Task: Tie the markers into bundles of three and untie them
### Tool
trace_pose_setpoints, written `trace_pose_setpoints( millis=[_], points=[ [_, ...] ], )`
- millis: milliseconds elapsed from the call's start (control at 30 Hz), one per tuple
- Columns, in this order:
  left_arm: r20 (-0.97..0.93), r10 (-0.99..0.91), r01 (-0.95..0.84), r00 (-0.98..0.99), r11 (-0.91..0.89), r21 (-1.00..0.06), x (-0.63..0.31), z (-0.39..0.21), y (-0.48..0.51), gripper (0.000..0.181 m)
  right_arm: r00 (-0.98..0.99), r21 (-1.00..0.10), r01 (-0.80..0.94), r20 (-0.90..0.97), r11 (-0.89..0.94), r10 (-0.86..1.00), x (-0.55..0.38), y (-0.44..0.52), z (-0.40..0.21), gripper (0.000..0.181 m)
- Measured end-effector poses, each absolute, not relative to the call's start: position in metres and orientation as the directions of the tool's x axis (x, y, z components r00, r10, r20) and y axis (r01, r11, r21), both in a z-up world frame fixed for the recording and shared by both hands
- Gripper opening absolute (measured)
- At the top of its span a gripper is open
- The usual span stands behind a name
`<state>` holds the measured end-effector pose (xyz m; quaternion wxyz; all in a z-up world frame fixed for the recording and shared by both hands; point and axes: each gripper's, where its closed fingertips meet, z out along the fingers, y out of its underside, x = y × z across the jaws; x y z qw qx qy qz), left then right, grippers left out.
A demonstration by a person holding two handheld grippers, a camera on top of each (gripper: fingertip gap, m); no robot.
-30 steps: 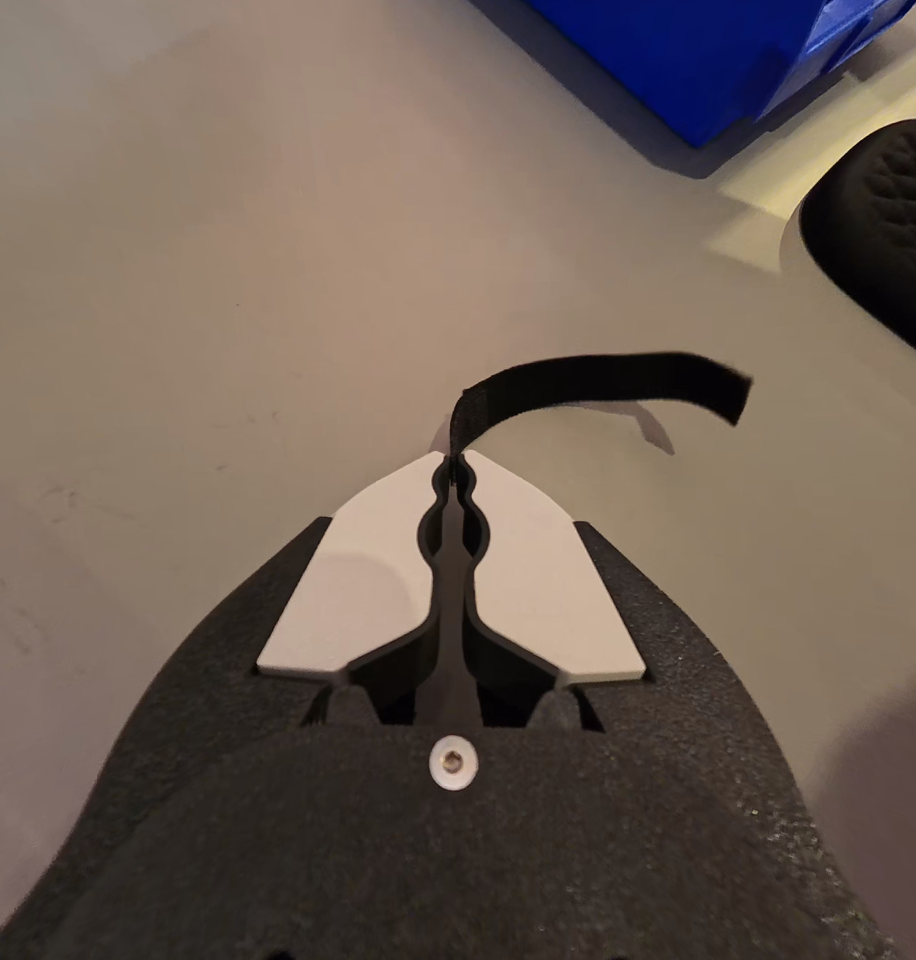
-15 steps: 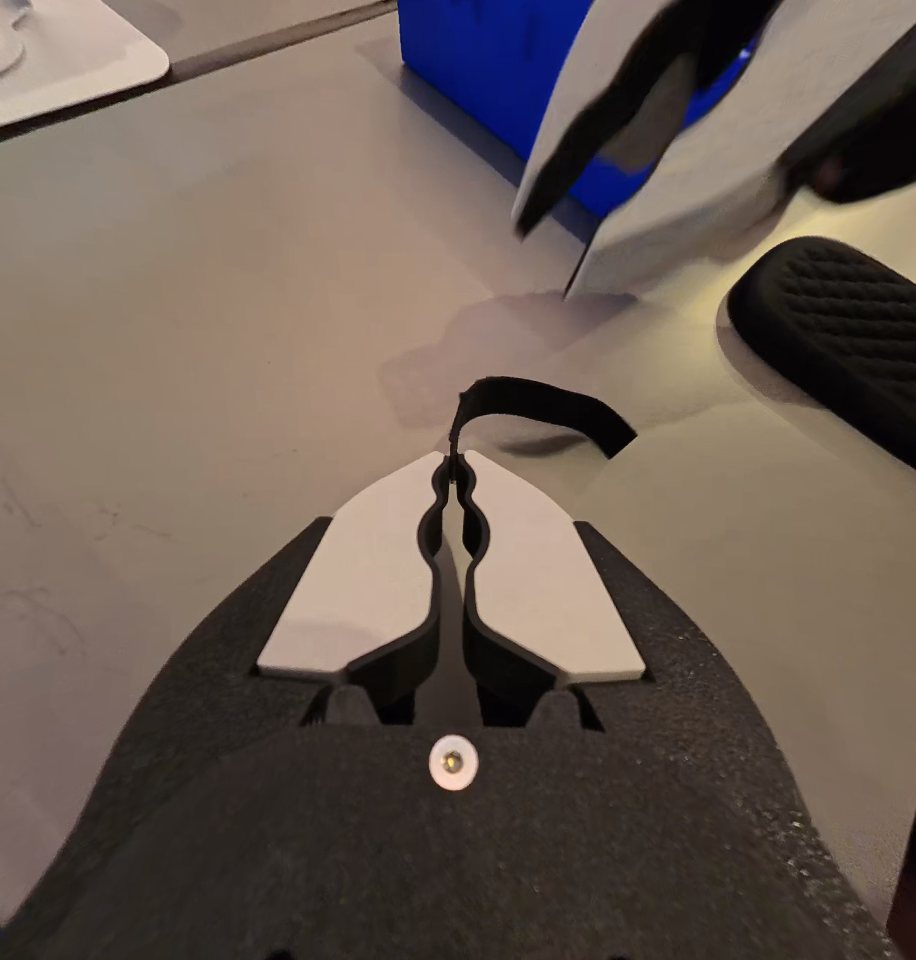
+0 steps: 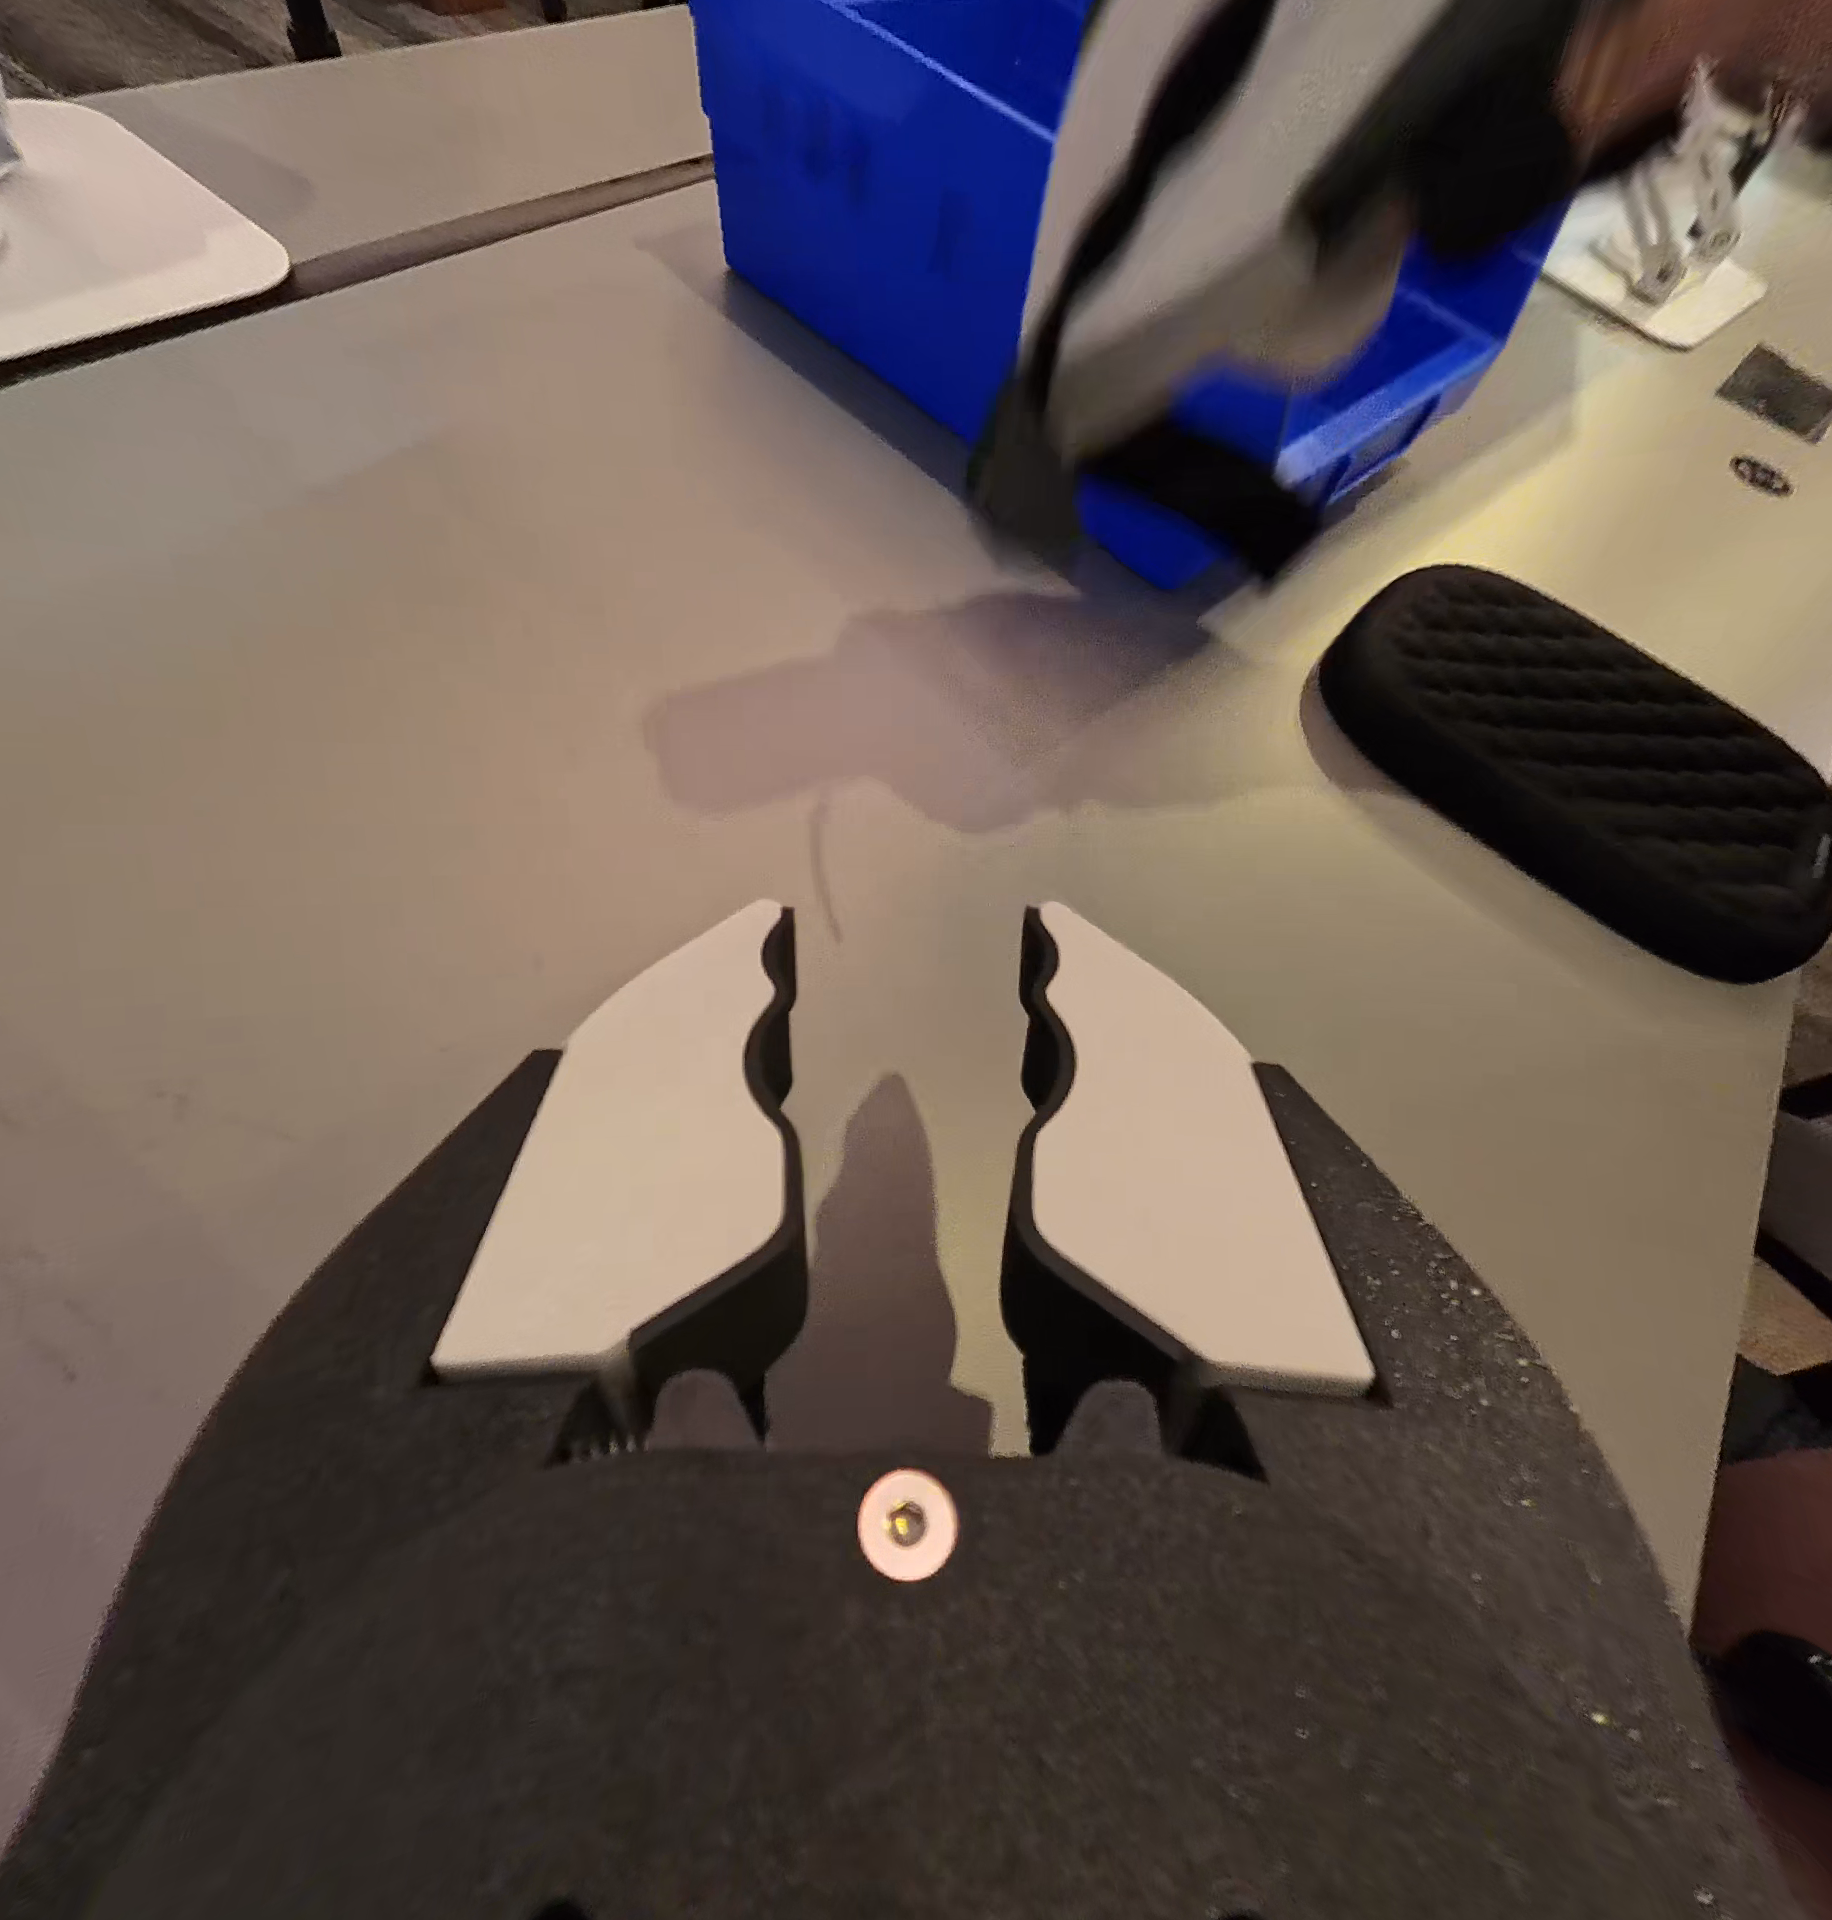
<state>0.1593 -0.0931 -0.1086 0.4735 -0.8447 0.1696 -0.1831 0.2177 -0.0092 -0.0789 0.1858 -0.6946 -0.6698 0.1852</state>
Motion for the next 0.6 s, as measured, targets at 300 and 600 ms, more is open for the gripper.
trace_pose_setpoints(
  millis=[300, 600],
  points=[
    [0.062, -0.476, -0.227, 0.877, -0.525, -0.82, 0.165, -0.124, -0.095, 0.04, 0.423, -0.256, 0.902, 0.356, -0.348, 0.833, 0.382, 0.185, -0.045, 0.02],
    [0.074, -0.458, -0.222, 0.886, -0.558, -0.8, 0.16, -0.133, -0.093, 0.038, 0.431, -0.319, 0.886, 0.299, -0.336, 0.851, 0.384, 0.226, -0.072, 0.044]
  ],
)
